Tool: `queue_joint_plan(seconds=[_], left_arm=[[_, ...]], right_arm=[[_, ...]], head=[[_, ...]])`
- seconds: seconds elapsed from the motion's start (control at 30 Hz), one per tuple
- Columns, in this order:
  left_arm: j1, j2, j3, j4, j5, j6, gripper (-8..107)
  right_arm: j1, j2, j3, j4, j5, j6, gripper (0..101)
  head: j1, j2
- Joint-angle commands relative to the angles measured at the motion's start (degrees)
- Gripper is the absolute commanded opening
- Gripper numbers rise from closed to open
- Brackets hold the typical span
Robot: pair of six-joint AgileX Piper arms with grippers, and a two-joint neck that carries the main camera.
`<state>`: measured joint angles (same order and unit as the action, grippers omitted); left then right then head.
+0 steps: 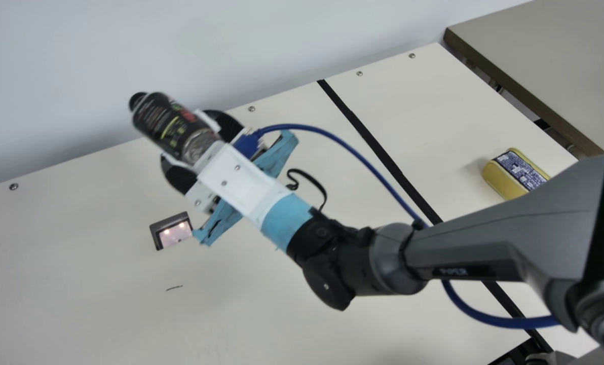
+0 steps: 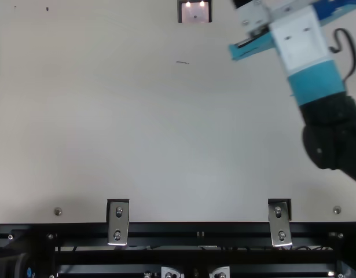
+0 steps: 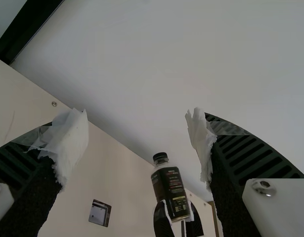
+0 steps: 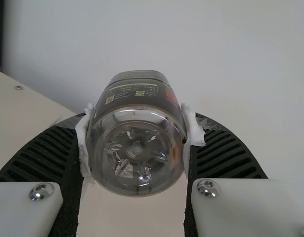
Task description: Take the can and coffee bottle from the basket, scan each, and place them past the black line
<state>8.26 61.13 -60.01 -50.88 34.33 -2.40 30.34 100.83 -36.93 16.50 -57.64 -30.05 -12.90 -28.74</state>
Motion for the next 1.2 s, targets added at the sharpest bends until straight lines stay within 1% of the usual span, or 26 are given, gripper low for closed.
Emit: queue_joint_plan(seconds=[0.0,0.2,0.43,0.6,0.77,1.0,1.17], left_arm=[[0.0,0.0,0.0,0.0,0.0,0.0,90],[0.0,0.0,0.0,0.0,0.0,0.0,90],[0.0,0.0,0.0,0.0,0.0,0.0,90],[0.0,0.0,0.0,0.0,0.0,0.0,90],[0.0,0.0,0.0,0.0,0.0,0.0,90],[0.0,0.0,0.0,0.0,0.0,0.0,90],[0.0,0.0,0.0,0.0,0.0,0.0,90]], right_arm=[[-2.79,-0.81,1.03,-0.2,-0.15,-0.37,0],[-9.39,-3.08,4.03,-0.21,-0.38,-1.5,0],[-17.69,-5.47,7.7,-2.77,-0.99,-1.6,0],[-23.9,-6.9,10.2,-5.58,-1.4,-0.89,0],[-30.35,-7.74,12.13,-8.88,-2.06,0.23,0],[-38.8,-8.03,13.73,-13.72,-3.05,1.88,0],[-44.24,-7.52,14.47,-16.52,-4.4,2.33,0]], head=[[-0.3,-0.65],[-0.24,-2.42],[-0.99,-9.83],[-2.7,-16.48],[-5.31,-22.1],[-9.27,-26.31],[-9.27,-26.31]])
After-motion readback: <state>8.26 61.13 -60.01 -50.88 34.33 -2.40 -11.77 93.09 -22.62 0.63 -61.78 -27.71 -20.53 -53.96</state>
